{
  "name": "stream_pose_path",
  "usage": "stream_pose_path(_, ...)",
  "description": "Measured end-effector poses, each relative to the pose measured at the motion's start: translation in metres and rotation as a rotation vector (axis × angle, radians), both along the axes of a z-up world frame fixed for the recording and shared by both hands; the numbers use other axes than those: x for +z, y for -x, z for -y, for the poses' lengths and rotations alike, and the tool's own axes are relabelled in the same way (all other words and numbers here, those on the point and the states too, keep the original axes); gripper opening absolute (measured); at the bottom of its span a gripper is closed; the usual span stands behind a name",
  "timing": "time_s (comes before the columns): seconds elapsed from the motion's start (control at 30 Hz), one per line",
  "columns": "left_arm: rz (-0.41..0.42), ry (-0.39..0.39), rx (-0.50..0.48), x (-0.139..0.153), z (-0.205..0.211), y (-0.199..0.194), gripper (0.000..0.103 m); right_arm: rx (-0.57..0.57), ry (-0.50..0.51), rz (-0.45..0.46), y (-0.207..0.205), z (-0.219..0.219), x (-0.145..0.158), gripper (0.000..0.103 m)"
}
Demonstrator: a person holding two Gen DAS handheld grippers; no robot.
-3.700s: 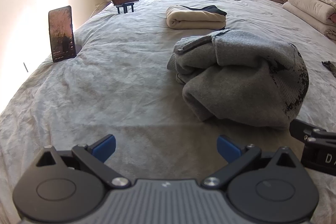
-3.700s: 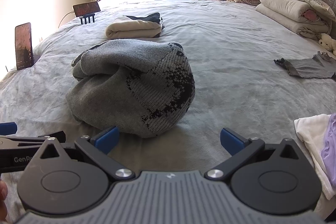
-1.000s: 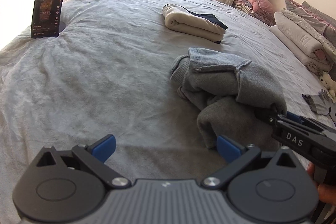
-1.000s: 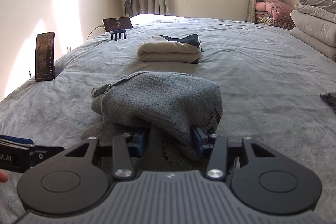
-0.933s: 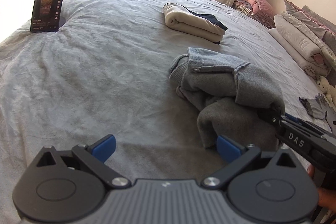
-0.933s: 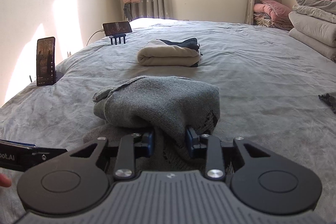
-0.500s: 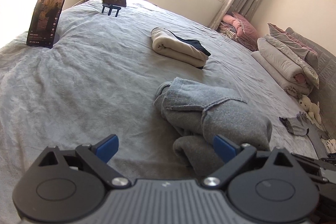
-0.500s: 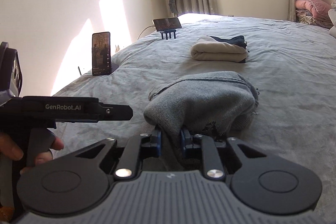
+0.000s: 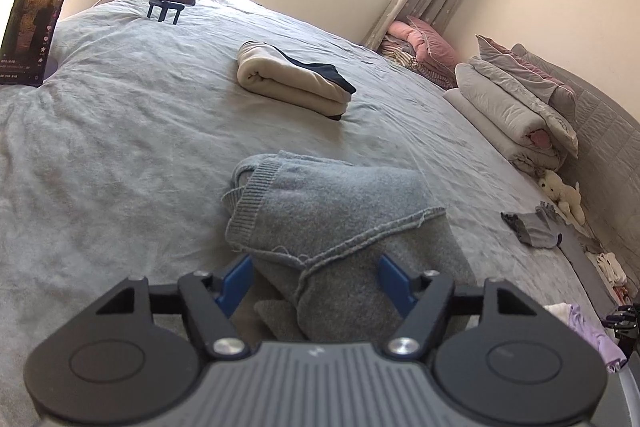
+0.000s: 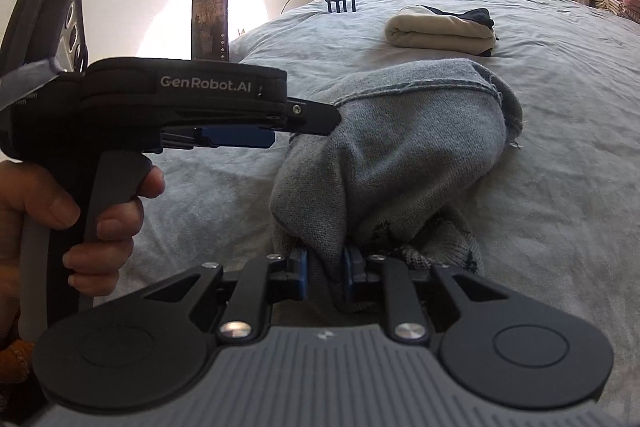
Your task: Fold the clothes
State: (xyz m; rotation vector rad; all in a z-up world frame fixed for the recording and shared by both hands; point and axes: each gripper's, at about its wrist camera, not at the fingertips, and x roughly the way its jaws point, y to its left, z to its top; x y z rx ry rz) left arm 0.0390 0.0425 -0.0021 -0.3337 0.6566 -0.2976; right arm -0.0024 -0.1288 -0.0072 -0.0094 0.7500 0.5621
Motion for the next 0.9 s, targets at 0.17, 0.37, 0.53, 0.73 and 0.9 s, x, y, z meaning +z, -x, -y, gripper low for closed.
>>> stream_pose_path(0.17,-0.027,0.015,-0.021,-0.012,0.012,-0.012,0.037,-0.003,-0.03,-0.001,-0.002,0.007,0.003,0.038)
stream_pose_path(0.37,-0.004,0.046,0.044,-0.006,0.005,-0.004,0.017,-0.059,-0.136,-0.019,-0.006,0.034,0.014,0.048)
stream_pose_path(0.53,0.032,0.031,0.11,0.005,-0.01,0.012,0.014,-0.163,-0.167,0.005,-0.008,0.053,0.021,0.054)
stream_pose_path(0.73,0.019,-0.045,0.178,0.009,-0.032,0.026,0.013,-0.276,-0.208,-0.023,-0.022,0.065,0.017,0.055)
stream_pose_path(0.9,-0.012,-0.089,0.194,0.008,-0.053,0.035,0.013,-0.322,-0.225,-0.05,-0.033,0.06,0.015,0.055)
